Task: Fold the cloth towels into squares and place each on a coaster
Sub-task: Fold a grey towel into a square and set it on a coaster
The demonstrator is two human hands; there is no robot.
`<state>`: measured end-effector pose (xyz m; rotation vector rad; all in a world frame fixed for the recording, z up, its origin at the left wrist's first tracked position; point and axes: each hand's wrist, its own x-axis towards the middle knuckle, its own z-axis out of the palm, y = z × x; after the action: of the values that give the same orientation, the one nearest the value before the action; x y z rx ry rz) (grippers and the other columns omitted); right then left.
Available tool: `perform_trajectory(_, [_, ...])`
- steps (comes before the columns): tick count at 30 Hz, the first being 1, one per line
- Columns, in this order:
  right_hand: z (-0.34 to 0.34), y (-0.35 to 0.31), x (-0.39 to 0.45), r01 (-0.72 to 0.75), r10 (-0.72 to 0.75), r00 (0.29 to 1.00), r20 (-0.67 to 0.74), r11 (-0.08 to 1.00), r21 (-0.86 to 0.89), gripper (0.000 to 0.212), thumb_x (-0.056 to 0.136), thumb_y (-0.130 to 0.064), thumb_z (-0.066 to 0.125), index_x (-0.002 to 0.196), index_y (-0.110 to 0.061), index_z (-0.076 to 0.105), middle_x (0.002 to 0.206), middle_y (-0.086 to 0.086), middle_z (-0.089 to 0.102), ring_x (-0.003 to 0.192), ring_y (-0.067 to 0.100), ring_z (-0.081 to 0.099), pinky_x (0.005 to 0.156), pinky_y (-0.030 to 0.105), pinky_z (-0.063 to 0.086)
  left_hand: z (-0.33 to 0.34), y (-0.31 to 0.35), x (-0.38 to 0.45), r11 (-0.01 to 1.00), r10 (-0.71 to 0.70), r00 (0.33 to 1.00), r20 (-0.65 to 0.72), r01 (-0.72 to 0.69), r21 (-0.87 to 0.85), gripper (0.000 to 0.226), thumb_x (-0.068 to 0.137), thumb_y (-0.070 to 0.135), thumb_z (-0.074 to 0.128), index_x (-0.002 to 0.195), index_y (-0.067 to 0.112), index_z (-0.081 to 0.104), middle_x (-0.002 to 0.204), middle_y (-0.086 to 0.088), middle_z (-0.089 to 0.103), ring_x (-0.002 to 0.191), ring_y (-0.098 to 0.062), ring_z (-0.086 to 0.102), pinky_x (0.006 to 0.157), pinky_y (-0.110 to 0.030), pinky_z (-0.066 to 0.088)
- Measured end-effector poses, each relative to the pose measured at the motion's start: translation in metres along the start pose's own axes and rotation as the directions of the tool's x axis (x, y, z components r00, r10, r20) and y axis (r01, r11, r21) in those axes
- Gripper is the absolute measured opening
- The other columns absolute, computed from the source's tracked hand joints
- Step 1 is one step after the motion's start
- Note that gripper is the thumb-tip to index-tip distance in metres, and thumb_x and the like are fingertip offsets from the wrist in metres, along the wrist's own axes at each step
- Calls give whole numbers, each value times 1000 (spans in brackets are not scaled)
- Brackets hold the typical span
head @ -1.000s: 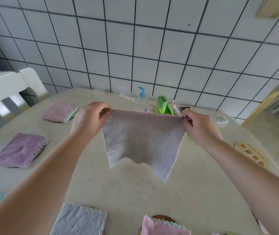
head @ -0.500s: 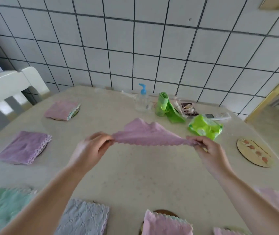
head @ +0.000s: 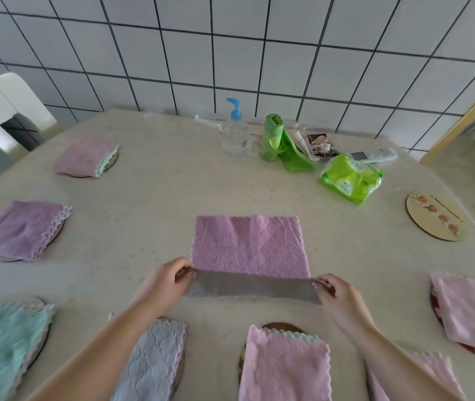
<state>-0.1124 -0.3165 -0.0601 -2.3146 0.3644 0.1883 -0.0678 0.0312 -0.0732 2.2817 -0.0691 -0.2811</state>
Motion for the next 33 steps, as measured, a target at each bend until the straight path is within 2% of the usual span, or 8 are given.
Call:
perform_trajectory(3, [-4,-11,18,-16,16,1000,-25,1000,8,15,88,-21,58,79,-32,61,75,-6,67,70,11,60,62,29,45,3,10,22,989,-55,996,-75,44,-140,23,88,6,58,88,30,57,86,5,64,79,-6,60,70,-22,44])
perform_trajectory(7, [-8,-30,48,-25,26,999,-45,999,36,12,89,-22,56,83,-30,61,76,-8,65,70,10,57,60,17,40,7,14,50,948,-205,970,-133,163,-272,11,90,16,55,88,26,60,80,-9,63,68,-19,54,62,-28,39])
perform_trajectory(10, [-8,-41,71,-39,43,997,-65,997,59,10,89,-22,55,85,-25,63,75,-5,63,70,12,54,61,15,38,8,19,70,928,-262,948,-179,197,-318,13,90,19,54,82,28,59,79,-2,64,71,-18,57,63,-29,41])
perform_trajectory(14, [-3,-45,101,-69,74,994,-74,995,77,11,90,-22,53,82,-25,61,67,-8,57,64,9,51,58,20,37,10,22,97,926,-272,942,-198,200,-322,13,92,18,53,83,26,58,77,5,60,72,-14,55,62,-28,39])
perform_trajectory(20, [9,-40,134,-124,130,989,-64,988,93,10,89,-22,54,82,-24,60,66,-5,57,68,18,53,58,22,38,13,4,130,941,-253,945,-208,191,-279,19,89,19,57,81,36,55,86,8,62,84,-20,60,80,-38,47])
perform_trajectory(24, [15,-36,148,-152,157,986,-54,984,92,10,89,-23,56,80,-23,61,61,-4,53,64,18,50,54,24,36,15,-4,142,949,-248,948,-200,195,-249,14,89,19,57,91,33,55,95,2,63,93,-20,60,87,-40,48])
perform_trajectory(29, [17,-36,159,-169,172,984,-46,983,68,9,89,-23,55,83,-21,61,62,-7,55,62,15,50,54,22,35,17,-3,147,958,-245,946,-211,203,-200,9,90,19,57,96,26,58,95,3,63,92,-19,59,83,-38,48])
perform_trajectory(33, [18,-36,166,-175,178,983,-37,983,64,10,89,-25,56,82,-21,62,62,-7,55,62,16,52,53,23,35,15,3,146,956,-277,944,-180,252,-151,21,90,24,55,111,21,56,107,0,59,98,-20,57,85,-35,47])
